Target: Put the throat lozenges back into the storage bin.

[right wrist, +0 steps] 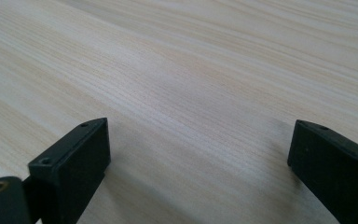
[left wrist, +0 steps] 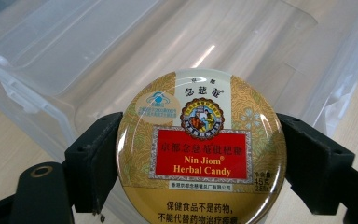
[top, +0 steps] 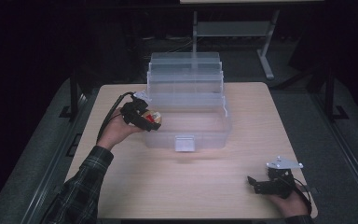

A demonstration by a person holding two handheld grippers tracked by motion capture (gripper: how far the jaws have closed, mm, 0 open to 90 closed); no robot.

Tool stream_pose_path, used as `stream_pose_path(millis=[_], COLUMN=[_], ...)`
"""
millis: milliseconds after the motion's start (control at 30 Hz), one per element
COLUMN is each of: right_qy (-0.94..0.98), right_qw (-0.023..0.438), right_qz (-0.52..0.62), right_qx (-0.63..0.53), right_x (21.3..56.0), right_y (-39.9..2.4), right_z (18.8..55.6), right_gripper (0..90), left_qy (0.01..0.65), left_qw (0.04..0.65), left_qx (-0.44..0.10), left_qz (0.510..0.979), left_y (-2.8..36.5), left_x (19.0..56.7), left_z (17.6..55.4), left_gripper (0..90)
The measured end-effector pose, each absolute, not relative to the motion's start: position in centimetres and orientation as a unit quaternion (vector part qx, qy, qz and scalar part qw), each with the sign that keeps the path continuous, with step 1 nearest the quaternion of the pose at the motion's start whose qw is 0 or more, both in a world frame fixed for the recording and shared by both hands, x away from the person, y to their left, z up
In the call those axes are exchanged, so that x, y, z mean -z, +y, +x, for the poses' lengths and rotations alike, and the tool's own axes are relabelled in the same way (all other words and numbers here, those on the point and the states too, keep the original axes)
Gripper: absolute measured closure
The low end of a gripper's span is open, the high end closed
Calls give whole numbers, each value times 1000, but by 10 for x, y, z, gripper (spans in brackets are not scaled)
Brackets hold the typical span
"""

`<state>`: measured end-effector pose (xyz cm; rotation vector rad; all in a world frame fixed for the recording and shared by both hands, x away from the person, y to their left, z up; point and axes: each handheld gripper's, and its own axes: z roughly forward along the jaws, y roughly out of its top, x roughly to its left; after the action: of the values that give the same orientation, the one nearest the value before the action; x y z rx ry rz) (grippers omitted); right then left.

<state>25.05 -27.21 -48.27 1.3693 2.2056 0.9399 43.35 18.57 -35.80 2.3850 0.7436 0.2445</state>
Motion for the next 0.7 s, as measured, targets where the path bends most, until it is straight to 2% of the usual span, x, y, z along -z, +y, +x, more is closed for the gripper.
stream_pose_path(millis=[700], right_qy=[785], right_qw=[189], right_qz=[487], right_qx=[-334], right_x=[483], right_y=[-272], right_z=[251], right_gripper=[51], left_qy=[283], left_qw=[315], left_qx=[-93], left_qz=[901], left_y=[188], left_x=[358], left_z=[434], left_gripper=[194])
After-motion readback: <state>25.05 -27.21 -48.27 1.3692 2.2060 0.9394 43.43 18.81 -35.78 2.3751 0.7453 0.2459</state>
